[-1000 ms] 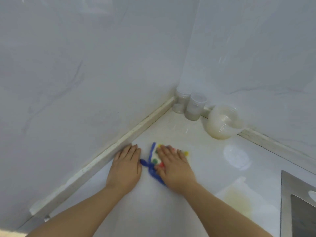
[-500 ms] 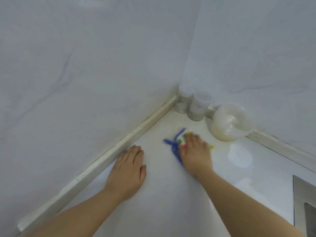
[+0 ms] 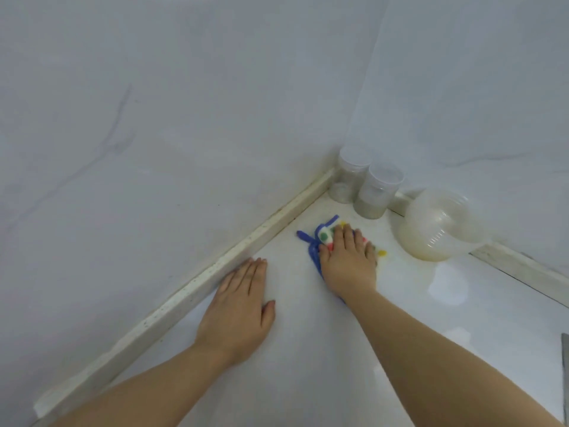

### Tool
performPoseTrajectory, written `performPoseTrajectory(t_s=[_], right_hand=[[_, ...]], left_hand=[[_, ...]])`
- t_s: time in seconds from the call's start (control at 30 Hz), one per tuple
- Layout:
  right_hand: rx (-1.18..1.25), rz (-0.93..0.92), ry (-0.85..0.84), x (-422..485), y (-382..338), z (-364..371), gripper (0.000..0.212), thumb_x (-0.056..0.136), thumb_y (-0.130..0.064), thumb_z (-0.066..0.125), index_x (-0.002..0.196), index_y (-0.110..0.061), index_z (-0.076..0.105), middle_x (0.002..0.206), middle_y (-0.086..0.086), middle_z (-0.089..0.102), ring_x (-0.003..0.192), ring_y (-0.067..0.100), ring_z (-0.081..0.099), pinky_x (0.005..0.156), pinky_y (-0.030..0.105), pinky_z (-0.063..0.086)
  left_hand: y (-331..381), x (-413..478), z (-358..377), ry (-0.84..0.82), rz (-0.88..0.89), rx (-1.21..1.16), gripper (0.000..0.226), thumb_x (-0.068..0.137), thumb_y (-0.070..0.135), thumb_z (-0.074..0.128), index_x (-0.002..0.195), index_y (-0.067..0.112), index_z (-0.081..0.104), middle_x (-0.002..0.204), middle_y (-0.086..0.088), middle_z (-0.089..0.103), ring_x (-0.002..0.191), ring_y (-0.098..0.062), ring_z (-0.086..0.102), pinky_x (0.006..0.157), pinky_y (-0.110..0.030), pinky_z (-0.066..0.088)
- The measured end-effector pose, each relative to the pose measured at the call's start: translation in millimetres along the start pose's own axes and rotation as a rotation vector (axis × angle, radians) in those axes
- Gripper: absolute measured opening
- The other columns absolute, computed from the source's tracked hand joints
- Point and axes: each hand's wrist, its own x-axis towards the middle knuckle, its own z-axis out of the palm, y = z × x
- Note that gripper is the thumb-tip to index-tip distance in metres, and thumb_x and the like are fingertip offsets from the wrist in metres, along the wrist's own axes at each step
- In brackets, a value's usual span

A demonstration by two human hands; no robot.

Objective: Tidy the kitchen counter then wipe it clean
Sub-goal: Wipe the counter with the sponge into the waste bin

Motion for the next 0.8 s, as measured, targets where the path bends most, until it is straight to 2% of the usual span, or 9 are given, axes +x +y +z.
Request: performPoseTrajectory(t_s=[0.07,0.17,0.27,0.33,0.43,0.57,0.63,0.8], right_hand=[[0.047,-0.005,-0.021,1.5,-30.5,5.6,0.062,0.1,-0.042,0.021,0.151,-0.011,0.007,0.16,0.006,0.003,0.147,0.024,-0.001,0.119,0.042,-0.001],[0.1,-0.252,-0.05,-16.3,-67.8,15.1,0.062,0.099,-0.041,0.025,0.151,-0.012,0.008,0.16,0.003,0.003,0.147,0.02,-0.002,0.118,0.039,-0.005],[0.056,-0.439,-0.083,-28.5,-58.4,12.7,0.058,0.1,-0.041,0.024,0.151,-0.018,0.009,0.16,-0.002,0.004,0.147,0.015,-0.002,0.118,0.034,-0.007],[0.014,-0.501,-0.101,-21.7,-46.6,9.7,0.057,0.1,-0.041,0.026,0.151,-0.02,0.01,0.16,-0.004,0.006,0.147,0.013,0.0,0.117,0.031,-0.005],[0.025,-0.342,-0.063,9.7,-40.0,7.5,0.058,0.1,-0.039,0.025,0.151,-0.015,0.011,0.159,0.001,0.007,0.147,0.018,0.003,0.118,0.034,-0.001],[0.052,-0.127,-0.04,46.3,-31.8,1.6,0.061,0.1,-0.041,0.022,0.15,-0.01,0.009,0.159,0.006,0.006,0.147,0.024,0.003,0.119,0.039,0.001],[0.065,-0.071,-0.032,55.8,-26.1,-0.6,0.061,0.1,-0.041,0.023,0.15,-0.009,0.009,0.159,0.007,0.006,0.147,0.024,0.004,0.119,0.039,0.001],[0.086,0.01,-0.02,51.6,-17.1,-0.8,0.062,0.1,-0.041,0.021,0.15,-0.008,0.007,0.159,0.008,0.005,0.147,0.024,0.003,0.119,0.037,0.001]], left_hand=[[0.2,-1.1,-0.5,-0.013,-0.017,-0.014,0.064,0.077,0.042,0.038,0.122,0.002,0.061,0.12,-0.008,0.065,0.11,-0.018,0.064,0.102,-0.026,0.033],[0.4,-1.2,-3.2,-0.029,-0.043,-0.043,0.066,0.077,0.042,0.039,0.124,0.0,0.058,0.125,-0.011,0.062,0.113,-0.021,0.062,0.102,-0.03,0.024],[1.1,-1.8,-4.8,-0.059,-0.046,-0.066,0.07,0.076,0.045,0.04,0.127,0.0,0.055,0.128,-0.011,0.06,0.115,-0.02,0.061,0.103,-0.03,0.022],[0.9,-1.2,-5.7,-0.079,-0.045,-0.053,0.072,0.075,0.047,0.04,0.126,-0.001,0.056,0.126,-0.01,0.061,0.113,-0.02,0.062,0.102,-0.03,0.024],[1.3,-2.1,-6.1,-0.144,-0.046,-0.033,0.072,0.075,0.048,0.039,0.124,-0.001,0.058,0.123,-0.011,0.063,0.11,-0.02,0.064,0.099,-0.029,0.026],[-0.4,-2.7,-2.8,-0.113,-0.039,-0.048,0.071,0.077,0.047,0.039,0.128,0.0,0.054,0.126,-0.009,0.061,0.113,-0.02,0.062,0.101,-0.026,0.028],[-0.7,-1.5,-2.6,-0.13,-0.031,-0.043,0.071,0.077,0.048,0.038,0.129,0.002,0.054,0.126,-0.008,0.062,0.113,-0.019,0.062,0.104,-0.024,0.031],[-1.6,-2.2,-1.3,-0.158,0.005,-0.061,0.071,0.078,0.049,0.038,0.128,0.003,0.055,0.125,-0.007,0.062,0.113,-0.018,0.062,0.102,-0.028,0.024]])
